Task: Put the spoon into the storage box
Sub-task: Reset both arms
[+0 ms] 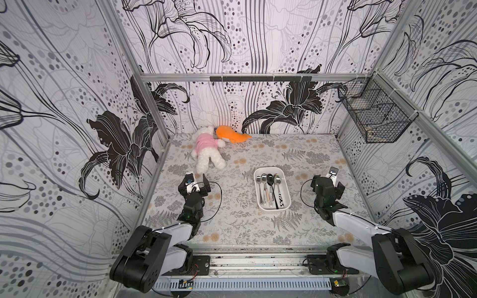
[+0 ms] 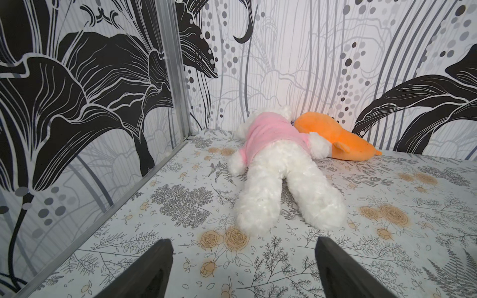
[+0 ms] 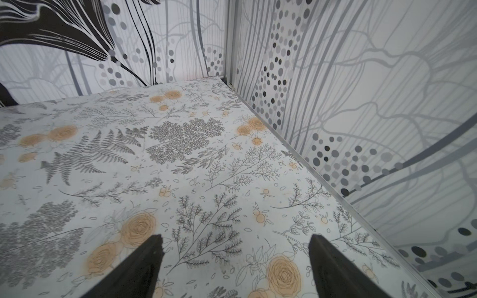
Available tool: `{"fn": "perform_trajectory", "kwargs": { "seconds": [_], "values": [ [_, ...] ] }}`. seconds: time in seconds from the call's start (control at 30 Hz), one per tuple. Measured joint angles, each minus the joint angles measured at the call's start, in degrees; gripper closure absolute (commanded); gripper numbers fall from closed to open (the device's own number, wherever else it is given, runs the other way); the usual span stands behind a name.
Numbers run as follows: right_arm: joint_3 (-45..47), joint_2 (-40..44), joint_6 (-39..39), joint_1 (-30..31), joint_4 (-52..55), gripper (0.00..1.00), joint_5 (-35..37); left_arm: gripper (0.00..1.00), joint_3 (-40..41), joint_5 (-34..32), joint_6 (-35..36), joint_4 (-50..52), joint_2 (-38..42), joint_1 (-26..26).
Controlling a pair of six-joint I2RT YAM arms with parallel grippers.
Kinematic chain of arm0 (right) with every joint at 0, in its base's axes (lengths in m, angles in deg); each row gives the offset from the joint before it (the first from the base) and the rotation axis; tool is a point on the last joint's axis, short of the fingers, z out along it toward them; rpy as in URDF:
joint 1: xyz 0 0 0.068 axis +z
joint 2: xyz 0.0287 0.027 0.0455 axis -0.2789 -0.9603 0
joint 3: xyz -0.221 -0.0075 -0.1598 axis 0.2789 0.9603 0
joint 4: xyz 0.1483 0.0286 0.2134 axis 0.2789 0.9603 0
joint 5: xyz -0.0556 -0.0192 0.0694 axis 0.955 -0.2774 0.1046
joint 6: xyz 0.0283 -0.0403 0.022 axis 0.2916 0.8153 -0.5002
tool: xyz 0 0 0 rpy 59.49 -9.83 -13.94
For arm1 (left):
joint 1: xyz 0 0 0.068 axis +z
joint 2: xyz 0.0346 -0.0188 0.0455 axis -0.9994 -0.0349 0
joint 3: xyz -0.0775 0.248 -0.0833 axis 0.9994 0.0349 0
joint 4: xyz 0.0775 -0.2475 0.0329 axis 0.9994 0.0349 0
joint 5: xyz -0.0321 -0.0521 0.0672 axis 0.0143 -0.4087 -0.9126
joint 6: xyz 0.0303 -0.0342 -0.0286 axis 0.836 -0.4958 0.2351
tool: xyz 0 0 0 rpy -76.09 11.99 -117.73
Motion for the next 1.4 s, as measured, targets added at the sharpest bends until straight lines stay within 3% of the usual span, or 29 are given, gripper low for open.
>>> {"fn": "perform_trajectory", "kwargs": {
  "seconds": [0.3, 0.57, 0.9, 1.0, 1.4],
  "values": [
    [5.4, -5.4, 5.2, -3.7, -16.3, 0.03, -4.8, 0.09, -1.8, 11.0, 0.7, -5.3, -7.5, 6.5],
    [12.0, -11.5, 13.6, -3.7, -36.0, 0.05, -10.6, 0.04, -0.4, 15.3, 0.6, -12.7, -9.9, 7.0],
    [9.8, -12.5, 16.4, -7.6, -39.0, 0.01, -23.2, 0.05, 0.0, 16.5, 0.6, -15.3, -11.7, 7.5],
    [10.8, -15.3, 16.9, -8.9, -44.5, 0.03, -26.2, 0.02, 0.6, 16.5, 0.4, -16.4, -11.7, 7.5],
    [9.0, -16.3, 16.4, -14.1, -41.0, 0.03, -36.5, 0.02, -2.5, 16.0, -2.9, -12.1, -12.1, 11.4]
  ]
}}
